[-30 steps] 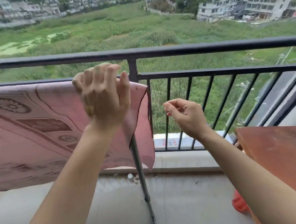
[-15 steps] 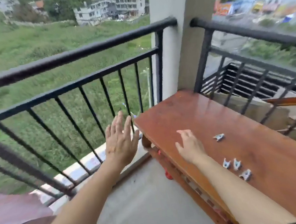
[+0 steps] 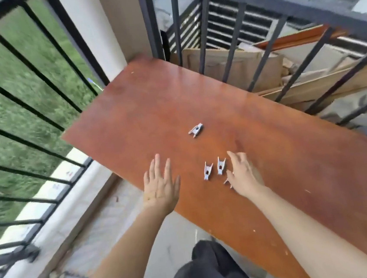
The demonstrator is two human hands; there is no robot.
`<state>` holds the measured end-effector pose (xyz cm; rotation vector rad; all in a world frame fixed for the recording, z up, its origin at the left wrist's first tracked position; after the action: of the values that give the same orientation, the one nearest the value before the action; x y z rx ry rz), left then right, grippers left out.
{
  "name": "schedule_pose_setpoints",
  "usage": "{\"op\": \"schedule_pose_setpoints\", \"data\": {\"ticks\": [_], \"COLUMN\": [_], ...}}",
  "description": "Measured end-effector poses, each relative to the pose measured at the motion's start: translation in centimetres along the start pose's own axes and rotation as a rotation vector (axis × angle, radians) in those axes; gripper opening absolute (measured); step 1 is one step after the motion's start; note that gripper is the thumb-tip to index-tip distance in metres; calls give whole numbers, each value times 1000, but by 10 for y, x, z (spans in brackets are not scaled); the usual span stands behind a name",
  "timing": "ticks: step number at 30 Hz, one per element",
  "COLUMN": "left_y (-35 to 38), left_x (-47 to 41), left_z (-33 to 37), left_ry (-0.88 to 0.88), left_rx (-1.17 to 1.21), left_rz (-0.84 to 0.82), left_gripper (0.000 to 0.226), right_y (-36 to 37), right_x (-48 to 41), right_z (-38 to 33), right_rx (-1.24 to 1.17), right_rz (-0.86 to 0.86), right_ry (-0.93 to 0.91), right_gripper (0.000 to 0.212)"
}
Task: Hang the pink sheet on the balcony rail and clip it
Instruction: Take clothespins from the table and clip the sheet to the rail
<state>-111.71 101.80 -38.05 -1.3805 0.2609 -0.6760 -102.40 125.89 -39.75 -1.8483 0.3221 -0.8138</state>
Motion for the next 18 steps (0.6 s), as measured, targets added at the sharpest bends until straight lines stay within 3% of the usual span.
{"op": "schedule_pose_setpoints", "data": {"ticks": [3, 7, 9, 14, 18], "left_y": [50, 125, 137, 129, 115], "left_x": [5, 42, 54, 46, 49], "left_z": [2, -9, -13, -17, -30], "left_ry": [-50, -135, -102, -104, -178], "left_rx": [65, 184, 163, 233, 374], "left_rz": [-140, -512, -606, -595, -495], "left_gripper": [61, 57, 59, 58, 54], "right_y": [20, 59, 73, 80, 76], "right_x": [-11, -25, -32, -43, -40], "right_z": [-18, -44, -52, -65, -77], "right_rx": [84, 261, 388, 594, 474], "right_rz": [-3, -104, -142, -69, -99], "right_ry": [-195, -431, -509, -543, -426], "right_gripper": [58, 82, 83, 37, 25]}}
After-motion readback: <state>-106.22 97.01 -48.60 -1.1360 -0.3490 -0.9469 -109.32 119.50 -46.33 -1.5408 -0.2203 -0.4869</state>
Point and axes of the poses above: each hand's wrist, its own x-axis away from the middle knuckle, its own y-axis out of the palm, z = x × y, the point moved 8 cm from there along -x, towards the middle knuckle, and after that the axes turned 10 degrees about y, right-handed, at the moved point
